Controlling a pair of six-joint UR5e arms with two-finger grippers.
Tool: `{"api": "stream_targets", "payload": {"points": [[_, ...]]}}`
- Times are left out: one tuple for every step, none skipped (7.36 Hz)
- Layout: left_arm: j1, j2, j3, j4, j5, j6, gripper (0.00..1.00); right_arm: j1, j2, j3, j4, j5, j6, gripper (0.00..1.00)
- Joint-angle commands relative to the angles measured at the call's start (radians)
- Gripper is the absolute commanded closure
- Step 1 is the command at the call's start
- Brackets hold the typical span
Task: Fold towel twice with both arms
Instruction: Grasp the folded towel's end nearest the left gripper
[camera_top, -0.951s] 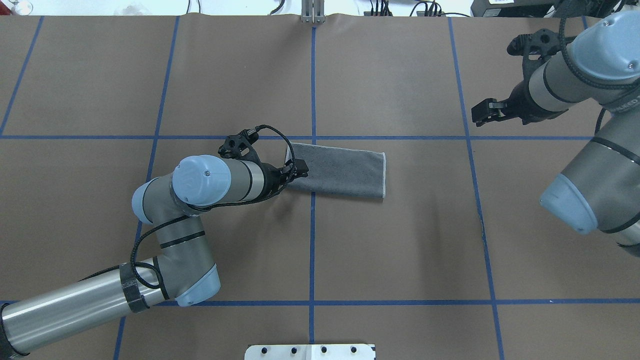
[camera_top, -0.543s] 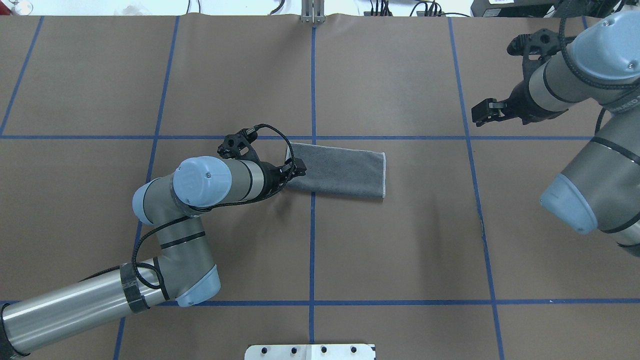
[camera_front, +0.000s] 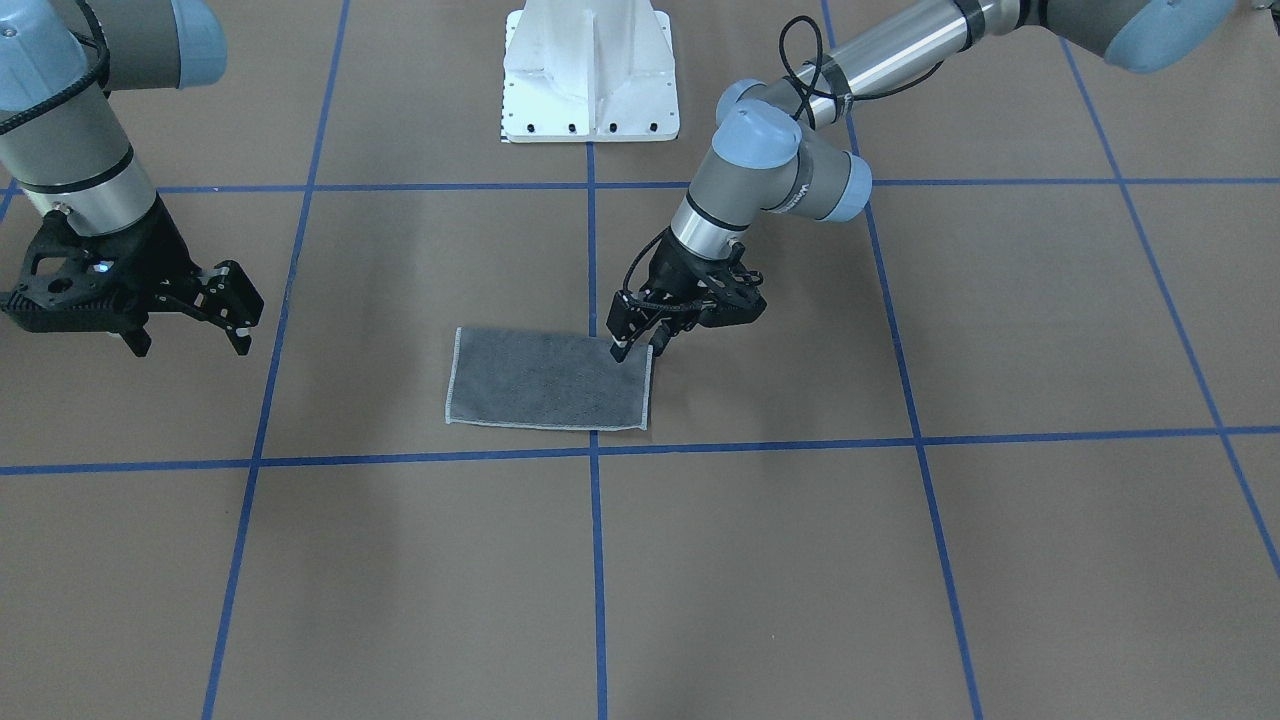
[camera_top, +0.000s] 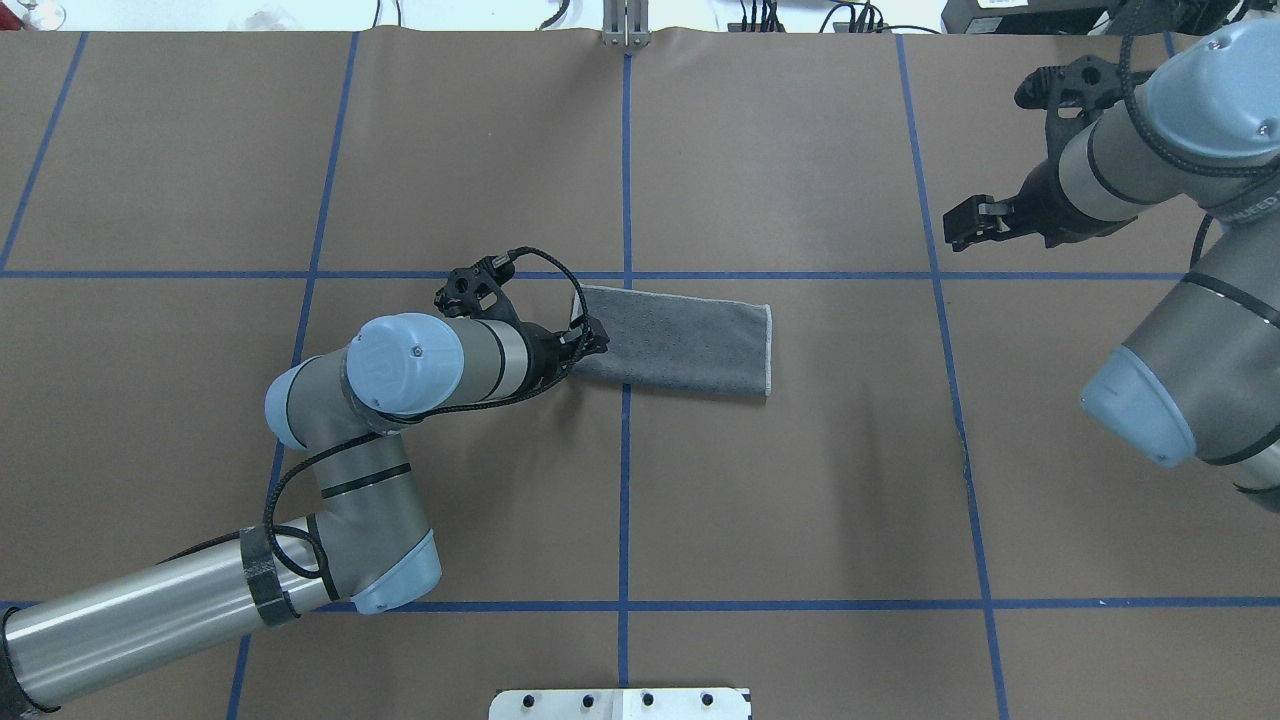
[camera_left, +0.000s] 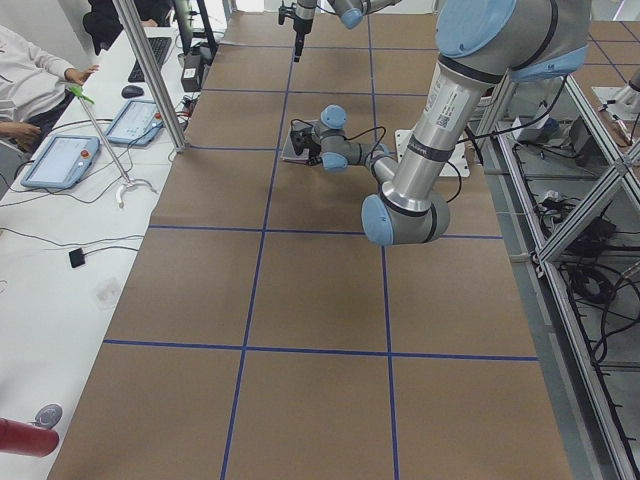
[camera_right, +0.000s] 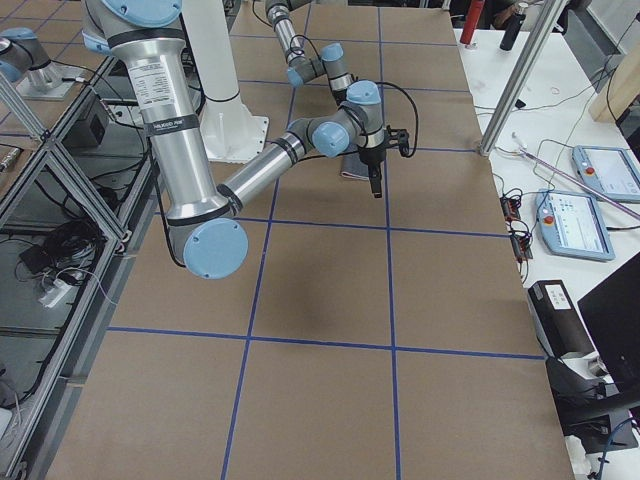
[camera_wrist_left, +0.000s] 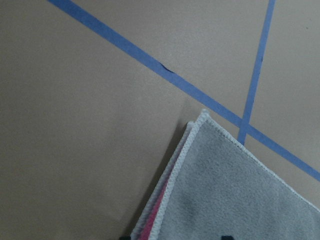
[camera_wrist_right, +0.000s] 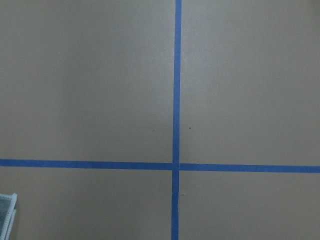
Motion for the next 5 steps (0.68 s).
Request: {"api": "stream_targets", "payload": {"points": [[0.000,0.002,-0.001,0.002,0.000,0.004,0.34,0.001,0.000,-0.001,0.001,0.000,0.000,0.00],[0.000,0.002,-0.003,0.004,-0.002,0.007,0.34,0.001,0.000,0.001,0.000,0.000,0.000,0.00],[0.000,0.002,-0.005,0.004,-0.002,0.007,0.35,0.002,0.000,0.001,0.001,-0.002,0.000,0.00],[0.000,0.002,-0.005,0.004,-0.002,0.007,0.44,0.002,0.000,0.001,0.001,-0.002,0.000,0.00],[0.000,0.004,-0.003,0.004,-0.002,0.007,0.54,0.001,0.000,-0.001,0.001,0.000,0.000,0.00]]}}
